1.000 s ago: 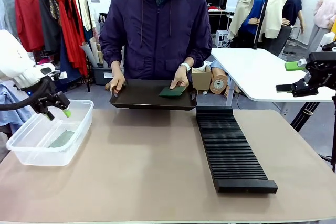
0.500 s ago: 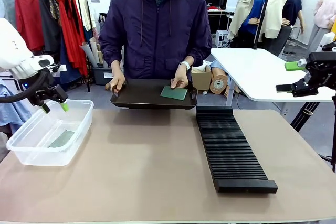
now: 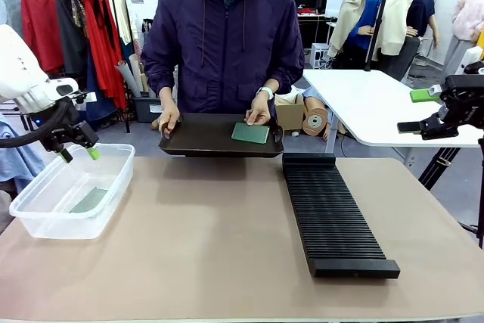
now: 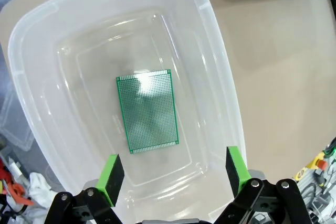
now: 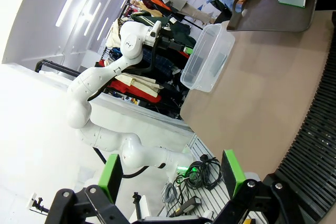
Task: Sort PCBs into racks and boxes based on the side picked up.
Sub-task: Pick up the Blank PCB handed by the Human.
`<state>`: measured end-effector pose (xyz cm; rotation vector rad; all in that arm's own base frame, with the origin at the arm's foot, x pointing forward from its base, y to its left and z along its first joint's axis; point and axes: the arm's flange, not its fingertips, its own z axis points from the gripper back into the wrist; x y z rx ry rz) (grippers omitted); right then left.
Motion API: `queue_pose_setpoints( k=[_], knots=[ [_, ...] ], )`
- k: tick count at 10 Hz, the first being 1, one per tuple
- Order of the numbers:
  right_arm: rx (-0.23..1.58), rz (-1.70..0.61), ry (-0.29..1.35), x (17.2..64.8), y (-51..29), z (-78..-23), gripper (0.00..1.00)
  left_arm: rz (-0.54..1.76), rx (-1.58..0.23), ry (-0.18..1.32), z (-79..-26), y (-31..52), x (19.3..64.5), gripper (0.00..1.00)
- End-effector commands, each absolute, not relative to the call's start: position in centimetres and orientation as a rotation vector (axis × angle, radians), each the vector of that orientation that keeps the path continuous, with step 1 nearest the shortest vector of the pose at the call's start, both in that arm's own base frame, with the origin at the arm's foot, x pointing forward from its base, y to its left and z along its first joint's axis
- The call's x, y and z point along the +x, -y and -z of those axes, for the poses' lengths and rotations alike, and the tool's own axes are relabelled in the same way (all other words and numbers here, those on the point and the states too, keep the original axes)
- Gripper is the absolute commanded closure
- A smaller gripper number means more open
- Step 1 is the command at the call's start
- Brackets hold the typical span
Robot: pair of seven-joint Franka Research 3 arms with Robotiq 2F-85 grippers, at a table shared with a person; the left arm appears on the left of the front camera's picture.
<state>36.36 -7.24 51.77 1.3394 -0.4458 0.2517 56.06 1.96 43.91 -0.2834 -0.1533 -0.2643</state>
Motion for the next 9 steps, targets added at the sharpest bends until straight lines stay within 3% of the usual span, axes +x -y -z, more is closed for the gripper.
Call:
queue_pose_setpoints(
  k=[1, 5, 9],
  knots=[
    [1.342, -0.262, 0.453, 36.3, 7.3, -52.0, 0.0, 0.245, -0.276, 0.144, -44.2, -1.8, 55.9, 0.0],
    [1.342, -0.262, 0.453, 36.3, 7.3, -52.0, 0.0, 0.209, -0.442, 0.177, -45.0, -2.8, 55.6, 0.0],
    [1.342, -0.262, 0.453, 36.3, 7.3, -52.0, 0.0, 0.175, -0.77, 0.176, -46.2, -3.5, 55.9, 0.0]
  ],
)
